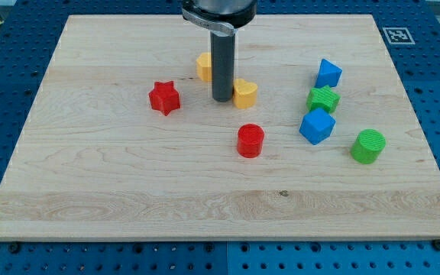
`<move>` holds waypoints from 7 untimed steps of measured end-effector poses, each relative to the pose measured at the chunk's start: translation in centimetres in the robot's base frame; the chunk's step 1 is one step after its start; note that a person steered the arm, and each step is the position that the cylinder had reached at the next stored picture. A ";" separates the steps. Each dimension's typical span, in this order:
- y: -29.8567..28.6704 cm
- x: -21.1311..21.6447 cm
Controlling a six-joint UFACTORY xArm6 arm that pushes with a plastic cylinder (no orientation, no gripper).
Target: Move your arm towards the green circle
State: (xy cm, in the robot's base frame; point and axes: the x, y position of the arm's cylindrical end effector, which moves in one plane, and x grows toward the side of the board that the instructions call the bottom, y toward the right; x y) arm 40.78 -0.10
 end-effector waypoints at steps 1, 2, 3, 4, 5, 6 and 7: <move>0.0 3.0; -0.6 6.4; -0.7 10.6; 3.5 13.7; 10.0 13.9; 14.5 12.6; 14.8 11.6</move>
State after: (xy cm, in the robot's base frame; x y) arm 52.37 14.75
